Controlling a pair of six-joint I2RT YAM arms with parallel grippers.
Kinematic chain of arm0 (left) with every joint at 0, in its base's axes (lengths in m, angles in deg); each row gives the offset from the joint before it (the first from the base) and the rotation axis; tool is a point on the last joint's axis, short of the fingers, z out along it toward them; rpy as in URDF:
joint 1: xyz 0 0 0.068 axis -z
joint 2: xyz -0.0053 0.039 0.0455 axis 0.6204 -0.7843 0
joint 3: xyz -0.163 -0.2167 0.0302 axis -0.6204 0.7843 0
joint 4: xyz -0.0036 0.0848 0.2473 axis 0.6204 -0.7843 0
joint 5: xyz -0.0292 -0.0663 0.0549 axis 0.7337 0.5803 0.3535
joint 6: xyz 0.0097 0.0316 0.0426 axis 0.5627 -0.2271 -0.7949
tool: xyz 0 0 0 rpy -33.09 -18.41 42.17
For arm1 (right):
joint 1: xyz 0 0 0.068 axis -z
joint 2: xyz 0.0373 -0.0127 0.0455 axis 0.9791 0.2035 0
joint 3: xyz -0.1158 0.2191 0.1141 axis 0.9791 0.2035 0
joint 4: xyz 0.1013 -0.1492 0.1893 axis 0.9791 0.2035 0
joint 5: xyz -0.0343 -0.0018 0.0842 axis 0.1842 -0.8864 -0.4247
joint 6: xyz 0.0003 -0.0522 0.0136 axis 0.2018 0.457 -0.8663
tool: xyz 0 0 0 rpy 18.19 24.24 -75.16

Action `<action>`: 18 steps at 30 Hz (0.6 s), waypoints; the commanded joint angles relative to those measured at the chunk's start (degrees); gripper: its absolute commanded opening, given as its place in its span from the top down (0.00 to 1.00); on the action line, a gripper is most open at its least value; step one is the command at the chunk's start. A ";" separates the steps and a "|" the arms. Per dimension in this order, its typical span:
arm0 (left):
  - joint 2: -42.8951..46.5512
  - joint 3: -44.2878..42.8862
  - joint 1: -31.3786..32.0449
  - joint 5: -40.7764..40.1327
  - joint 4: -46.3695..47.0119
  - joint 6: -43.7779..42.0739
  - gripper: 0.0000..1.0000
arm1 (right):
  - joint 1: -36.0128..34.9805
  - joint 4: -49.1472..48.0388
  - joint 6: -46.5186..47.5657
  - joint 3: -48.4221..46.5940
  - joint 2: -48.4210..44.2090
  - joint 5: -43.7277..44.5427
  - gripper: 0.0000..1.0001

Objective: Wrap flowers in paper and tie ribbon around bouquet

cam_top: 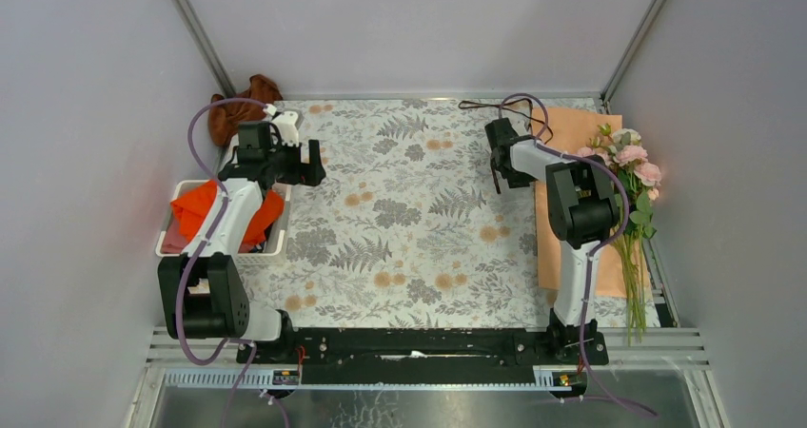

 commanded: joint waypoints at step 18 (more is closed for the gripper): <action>0.56 -1.28 0.10 -1.49 -3.56 -1.39 0.01 | 12.29 2.47 -3.45 -12.30 -20.37 -12.52 1.00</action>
